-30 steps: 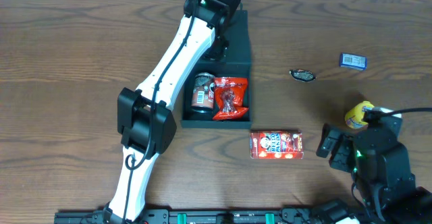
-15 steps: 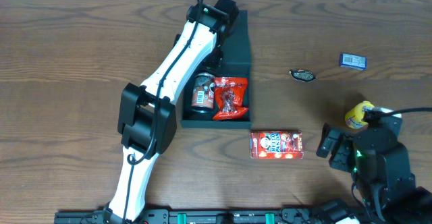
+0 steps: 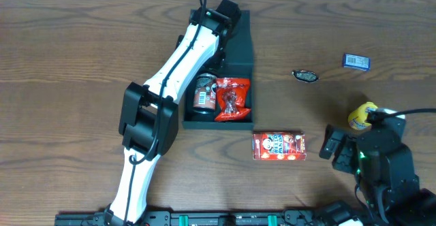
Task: Pack container
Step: 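Release the can beside the bag and hold the left gripper above the box, then raise the left gripper out of the box and retract it left, then move the right gripper over the yellow Mentos bottle, then grasp the yellow Mentos bottle with the right gripper and lift, then carry the bottle with the right gripper into the box's back corner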
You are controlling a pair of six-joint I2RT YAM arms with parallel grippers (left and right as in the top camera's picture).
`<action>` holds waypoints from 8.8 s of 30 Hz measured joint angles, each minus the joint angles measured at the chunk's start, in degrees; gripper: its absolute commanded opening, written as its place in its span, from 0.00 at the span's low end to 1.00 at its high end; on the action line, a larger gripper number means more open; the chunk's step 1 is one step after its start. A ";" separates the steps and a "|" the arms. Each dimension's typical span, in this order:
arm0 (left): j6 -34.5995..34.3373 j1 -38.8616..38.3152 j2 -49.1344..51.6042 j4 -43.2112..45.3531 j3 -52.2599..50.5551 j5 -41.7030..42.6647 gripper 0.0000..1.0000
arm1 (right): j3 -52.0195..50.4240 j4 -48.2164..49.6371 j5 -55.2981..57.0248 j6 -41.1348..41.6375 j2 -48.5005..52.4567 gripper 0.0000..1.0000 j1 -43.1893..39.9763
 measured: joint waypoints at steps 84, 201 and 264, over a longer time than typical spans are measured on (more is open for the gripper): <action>-3.50 -4.22 -43.25 -18.91 -0.28 -2.82 0.95 | 0.00 -0.46 0.02 0.00 0.00 0.99 0.00; -1.49 -4.94 -61.66 -11.13 -25.88 -7.85 0.95 | -32.65 71.78 -0.55 -10.95 45.62 0.42 -38.64; -6.12 -4.94 -63.98 -12.50 -26.03 -2.67 0.95 | 28.52 -13.20 -42.60 -23.32 42.73 0.01 -4.20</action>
